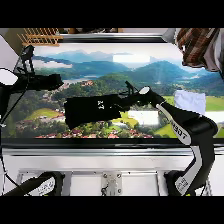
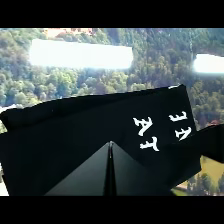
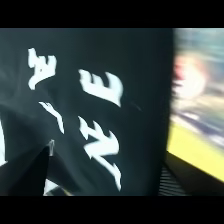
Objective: Fold the clothes and pants, and hang the long-sleeved shirts on hangers.
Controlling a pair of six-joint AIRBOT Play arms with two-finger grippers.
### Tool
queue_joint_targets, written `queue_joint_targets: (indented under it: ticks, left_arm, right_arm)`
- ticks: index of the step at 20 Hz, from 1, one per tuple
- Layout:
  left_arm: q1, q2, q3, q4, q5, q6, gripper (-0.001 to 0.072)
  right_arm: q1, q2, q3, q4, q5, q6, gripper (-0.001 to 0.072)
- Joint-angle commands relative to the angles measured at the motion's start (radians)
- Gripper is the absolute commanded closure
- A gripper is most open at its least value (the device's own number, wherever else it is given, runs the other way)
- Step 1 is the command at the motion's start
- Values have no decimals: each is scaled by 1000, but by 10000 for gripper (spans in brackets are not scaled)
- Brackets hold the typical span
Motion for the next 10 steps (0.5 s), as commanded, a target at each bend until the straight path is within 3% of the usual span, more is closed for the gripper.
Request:
queue_joint_targets:
  ticks: [1, 2, 3, 6, 10]
  left_arm:
    - [-1, 1, -2, 1, -4, -1, 700]
    - [-1, 1, -2, 1, -8, -1, 700]
    - [-1, 1, -2, 1, -13, -1, 700]
    - [-1, 1, -2, 1, -40, -1, 699]
    - [-1, 1, -2, 1, -60, -1, 699]
  right_arm:
    - [75, -34, 66, 21, -31, -66, 372]
    - [79, -34, 80, 21, -29, -90, 589]
    - [75, -30, 95, 18, -18, -103, 701]
    - [-2, 34, 136, -74, 1, -67, 702]
    - [-241, 228, 156, -460, 2, 182, 701]
